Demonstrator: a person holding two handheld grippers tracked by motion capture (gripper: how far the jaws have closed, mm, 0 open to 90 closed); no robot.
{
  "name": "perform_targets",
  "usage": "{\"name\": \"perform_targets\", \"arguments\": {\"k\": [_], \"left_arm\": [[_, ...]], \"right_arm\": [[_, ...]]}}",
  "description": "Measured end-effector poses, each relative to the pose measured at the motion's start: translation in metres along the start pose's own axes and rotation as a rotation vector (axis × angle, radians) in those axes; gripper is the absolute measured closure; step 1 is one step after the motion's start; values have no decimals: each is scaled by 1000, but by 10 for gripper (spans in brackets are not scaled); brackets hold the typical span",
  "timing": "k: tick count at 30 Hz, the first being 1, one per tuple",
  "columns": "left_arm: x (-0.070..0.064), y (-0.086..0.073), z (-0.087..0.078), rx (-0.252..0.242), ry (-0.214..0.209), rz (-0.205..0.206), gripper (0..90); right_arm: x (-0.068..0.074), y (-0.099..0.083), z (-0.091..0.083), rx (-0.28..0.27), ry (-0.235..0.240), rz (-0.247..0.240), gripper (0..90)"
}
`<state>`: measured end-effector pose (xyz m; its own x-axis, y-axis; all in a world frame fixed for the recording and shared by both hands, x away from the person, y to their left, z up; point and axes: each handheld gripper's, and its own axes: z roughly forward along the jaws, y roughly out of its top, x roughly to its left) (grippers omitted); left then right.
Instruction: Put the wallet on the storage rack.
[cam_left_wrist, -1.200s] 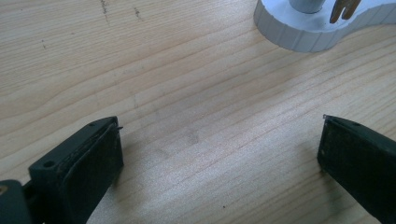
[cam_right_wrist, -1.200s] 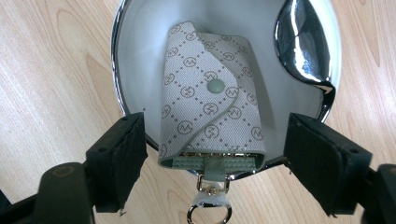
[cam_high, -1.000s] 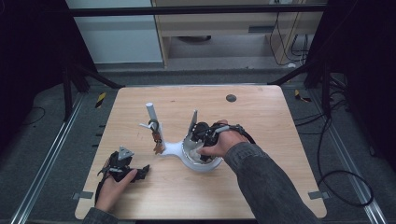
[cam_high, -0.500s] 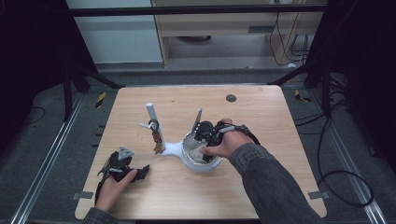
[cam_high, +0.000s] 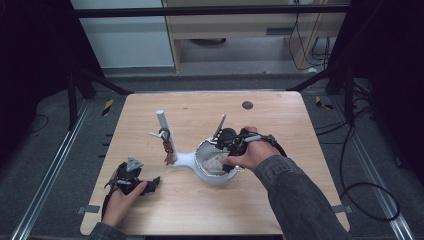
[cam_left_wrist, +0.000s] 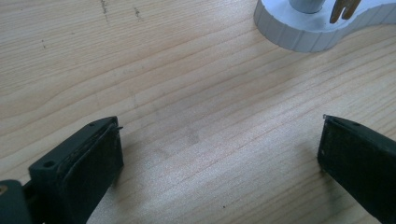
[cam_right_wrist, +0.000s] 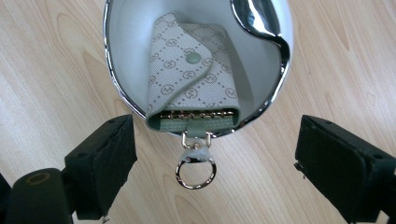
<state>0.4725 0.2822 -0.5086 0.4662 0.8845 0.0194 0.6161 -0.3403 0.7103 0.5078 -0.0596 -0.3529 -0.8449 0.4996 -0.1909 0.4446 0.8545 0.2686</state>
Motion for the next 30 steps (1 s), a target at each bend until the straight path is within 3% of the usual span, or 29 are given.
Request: {"name": "perform_targets", "arguments": {"k": [11, 30], "left_arm": [[0, 0, 0, -1, 1, 0, 0], [0, 0, 0, -1, 1, 0, 0]], "right_arm": [[-7, -12, -6, -35, -5, 26, 123], [-22, -43, -11, -104, -28, 119, 105]]}}
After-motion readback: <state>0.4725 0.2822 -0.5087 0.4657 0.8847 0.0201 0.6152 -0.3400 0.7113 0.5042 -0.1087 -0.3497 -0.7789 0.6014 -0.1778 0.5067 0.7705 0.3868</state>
